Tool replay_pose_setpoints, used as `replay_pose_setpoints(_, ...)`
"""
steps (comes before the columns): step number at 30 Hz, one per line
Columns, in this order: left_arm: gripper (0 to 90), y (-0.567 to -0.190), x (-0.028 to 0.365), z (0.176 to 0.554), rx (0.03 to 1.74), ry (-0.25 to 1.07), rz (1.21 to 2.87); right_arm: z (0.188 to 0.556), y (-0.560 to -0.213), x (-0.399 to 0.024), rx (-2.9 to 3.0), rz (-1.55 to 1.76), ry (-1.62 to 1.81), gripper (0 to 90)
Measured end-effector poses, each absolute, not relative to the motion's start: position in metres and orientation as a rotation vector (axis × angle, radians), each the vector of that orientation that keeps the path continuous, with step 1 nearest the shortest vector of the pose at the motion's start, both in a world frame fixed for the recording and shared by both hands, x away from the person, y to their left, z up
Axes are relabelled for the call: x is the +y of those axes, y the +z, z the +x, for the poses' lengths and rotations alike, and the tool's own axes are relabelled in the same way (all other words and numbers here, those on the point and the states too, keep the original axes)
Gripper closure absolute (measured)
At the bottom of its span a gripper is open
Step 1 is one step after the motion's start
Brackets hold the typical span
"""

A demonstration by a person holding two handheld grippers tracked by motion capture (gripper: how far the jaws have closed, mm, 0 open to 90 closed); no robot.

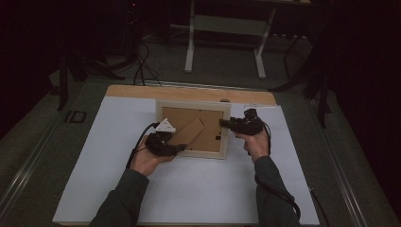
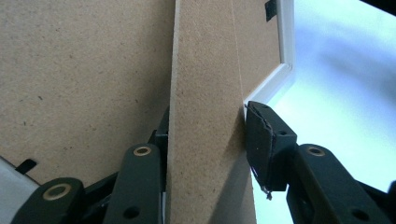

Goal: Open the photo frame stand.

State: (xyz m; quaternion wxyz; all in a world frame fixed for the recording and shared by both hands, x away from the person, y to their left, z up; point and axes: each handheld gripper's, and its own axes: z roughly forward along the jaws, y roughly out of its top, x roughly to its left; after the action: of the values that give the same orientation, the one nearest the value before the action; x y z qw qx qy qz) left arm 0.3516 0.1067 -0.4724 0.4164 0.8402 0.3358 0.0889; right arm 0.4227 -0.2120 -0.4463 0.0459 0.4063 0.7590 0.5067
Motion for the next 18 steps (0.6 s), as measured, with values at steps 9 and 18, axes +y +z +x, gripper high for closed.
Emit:
replay_pose_setpoints(9,63.2,-0.472,0.104,0.352,0.85,0.246,2.108,0.421,-0.437,-0.209,2.323,1.181,1.517,59.0)
replay_pose_setpoints(18,64.8,-0.471,0.098,0.352,0.856,0.309,2.12,0.418,-0.433,-0.21,2.31,1.145,1.495,59.0)
